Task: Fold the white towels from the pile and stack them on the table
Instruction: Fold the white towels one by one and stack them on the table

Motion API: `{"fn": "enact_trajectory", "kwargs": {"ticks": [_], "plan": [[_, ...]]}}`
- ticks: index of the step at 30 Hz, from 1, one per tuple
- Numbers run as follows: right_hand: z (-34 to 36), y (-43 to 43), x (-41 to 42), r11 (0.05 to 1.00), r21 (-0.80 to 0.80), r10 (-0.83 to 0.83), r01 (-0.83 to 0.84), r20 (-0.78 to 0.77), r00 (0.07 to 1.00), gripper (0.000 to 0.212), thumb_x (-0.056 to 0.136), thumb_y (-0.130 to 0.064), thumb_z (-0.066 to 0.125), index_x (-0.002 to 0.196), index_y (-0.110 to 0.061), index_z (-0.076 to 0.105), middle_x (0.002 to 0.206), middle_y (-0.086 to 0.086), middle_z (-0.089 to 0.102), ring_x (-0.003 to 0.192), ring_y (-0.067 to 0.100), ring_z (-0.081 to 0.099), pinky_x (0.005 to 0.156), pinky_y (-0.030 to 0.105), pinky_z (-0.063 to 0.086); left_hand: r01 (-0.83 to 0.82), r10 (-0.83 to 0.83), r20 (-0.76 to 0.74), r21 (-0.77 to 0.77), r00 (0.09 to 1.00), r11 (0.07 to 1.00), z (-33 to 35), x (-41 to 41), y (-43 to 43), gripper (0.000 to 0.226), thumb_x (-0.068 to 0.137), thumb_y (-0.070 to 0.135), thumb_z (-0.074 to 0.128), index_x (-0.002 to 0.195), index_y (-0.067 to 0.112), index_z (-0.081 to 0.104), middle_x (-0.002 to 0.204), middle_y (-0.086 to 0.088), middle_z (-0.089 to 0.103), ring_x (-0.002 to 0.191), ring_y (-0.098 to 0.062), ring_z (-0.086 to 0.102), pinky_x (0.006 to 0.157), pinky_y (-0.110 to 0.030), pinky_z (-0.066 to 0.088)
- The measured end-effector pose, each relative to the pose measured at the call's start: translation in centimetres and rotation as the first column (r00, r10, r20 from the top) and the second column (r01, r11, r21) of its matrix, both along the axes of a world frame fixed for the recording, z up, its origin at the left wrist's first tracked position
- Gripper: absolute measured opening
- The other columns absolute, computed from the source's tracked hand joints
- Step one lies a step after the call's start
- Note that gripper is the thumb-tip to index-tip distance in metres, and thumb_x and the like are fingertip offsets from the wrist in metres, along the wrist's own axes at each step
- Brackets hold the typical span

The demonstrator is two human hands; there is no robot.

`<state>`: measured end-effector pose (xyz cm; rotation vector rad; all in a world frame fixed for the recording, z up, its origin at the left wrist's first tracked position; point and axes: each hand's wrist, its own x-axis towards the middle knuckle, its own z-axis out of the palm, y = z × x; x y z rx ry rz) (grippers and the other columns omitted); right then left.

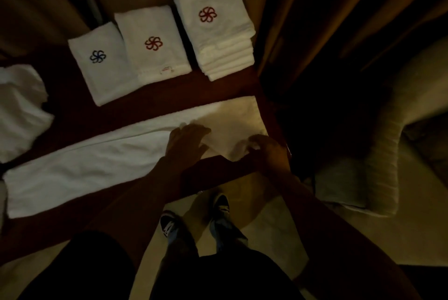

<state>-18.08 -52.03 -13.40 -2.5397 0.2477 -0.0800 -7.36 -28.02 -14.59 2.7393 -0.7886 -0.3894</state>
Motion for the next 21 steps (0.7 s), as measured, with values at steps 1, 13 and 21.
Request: {"fn": "enact_trajectory", "kwargs": {"ticks": [1, 13, 21], "plan": [[0.7, 0.2, 0.6, 0.997, 0.038, -0.061, 0.061, 0.000, 0.998, 0.018, 0.093, -0.017, 0.063, 0.106, -0.011, 0.072, 0.103, 0.008, 0.073, 0.092, 0.027, 0.069, 0.074, 0.023, 0.046, -0.010, 0.010, 0.013, -0.030, 1.000, 1.000, 0.1, 0.0, -0.1, 0.042, 0.092, 0.037, 0.064, 0.133, 0.026, 0.058, 0.136, 0.002, 0.060, 0.129, -0.023, 0.052, 0.108, -0.050, 0.038], [2.6, -0.4, 7.4, 0.882, 0.220, -0.402, 0.418, -0.112, 0.909, 0.030, 0.102, -0.034, 0.055, 0.123, -0.015, 0.063, 0.116, 0.006, 0.069, 0.106, 0.026, 0.066, 0.081, 0.031, 0.050, -0.112, 0.107, -0.042, -0.118, 0.993, 0.987, 1.1, 3.0, -0.1, 0.043, 0.097, 0.047, 0.052, 0.125, 0.017, 0.066, 0.125, -0.002, 0.068, 0.115, -0.023, 0.062, 0.098, -0.045, 0.048], [1.9, -0.7, 10.3, 0.901, 0.146, -0.374, 0.407, -0.211, 0.903, 0.033, 0.104, -0.032, 0.050, 0.130, -0.013, 0.057, 0.124, 0.009, 0.065, 0.114, 0.028, 0.062, 0.081, 0.027, 0.037, -0.198, 0.215, 0.062, -0.213, 0.975, 0.957, 0.1, 6.1, -0.4, 0.037, 0.098, 0.039, 0.044, 0.108, 0.011, 0.067, 0.098, -0.008, 0.072, 0.086, -0.029, 0.069, 0.072, -0.043, 0.057]]}}
